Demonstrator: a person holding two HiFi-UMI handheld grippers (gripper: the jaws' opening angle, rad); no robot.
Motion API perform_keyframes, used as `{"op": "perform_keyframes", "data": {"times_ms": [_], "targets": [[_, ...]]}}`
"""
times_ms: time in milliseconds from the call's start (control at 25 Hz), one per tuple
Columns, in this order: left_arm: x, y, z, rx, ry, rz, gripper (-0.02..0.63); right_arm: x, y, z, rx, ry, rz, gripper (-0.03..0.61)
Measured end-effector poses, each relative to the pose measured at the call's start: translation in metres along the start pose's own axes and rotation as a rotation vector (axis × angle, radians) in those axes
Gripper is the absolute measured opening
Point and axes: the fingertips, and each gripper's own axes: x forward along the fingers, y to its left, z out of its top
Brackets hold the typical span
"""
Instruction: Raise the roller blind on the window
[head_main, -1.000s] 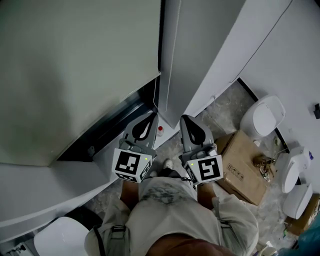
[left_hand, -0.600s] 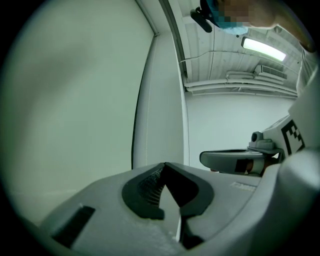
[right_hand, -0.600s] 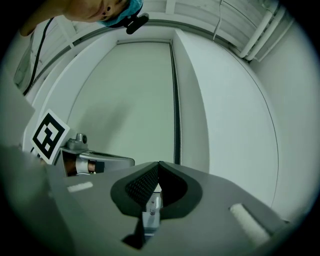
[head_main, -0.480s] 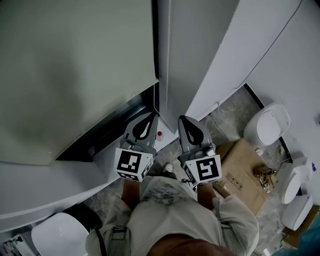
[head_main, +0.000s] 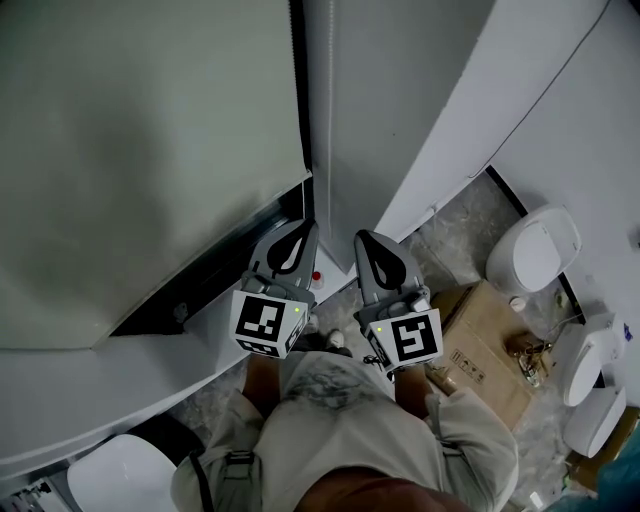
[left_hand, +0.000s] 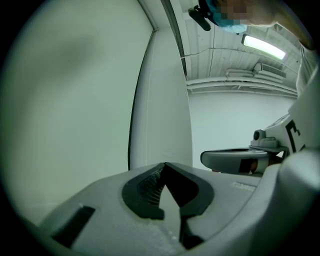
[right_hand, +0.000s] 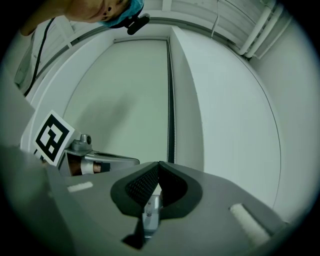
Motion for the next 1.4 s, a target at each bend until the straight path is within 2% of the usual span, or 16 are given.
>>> {"op": "perform_keyframes", "data": {"times_ms": [480, 1040, 1400], "targets": [[0.04, 0.029, 0.003, 0.002, 0.002, -0.085, 0.008, 0.038, -0.015, 0.0, -0.028, 0.013, -0.071, 0.009], [0.075, 0.045, -0.004, 0.001, 0.024, -0.167, 0.011, 0.063, -0.032, -0.019, -0.029, 0.099, -0.147, 0.009], [0.101, 0.048, -0.004, 0.0, 0.036, -0.186, 0.033, 0.075, -0.043, -0.007, -0.037, 0.056, -0.171, 0.01]]}}
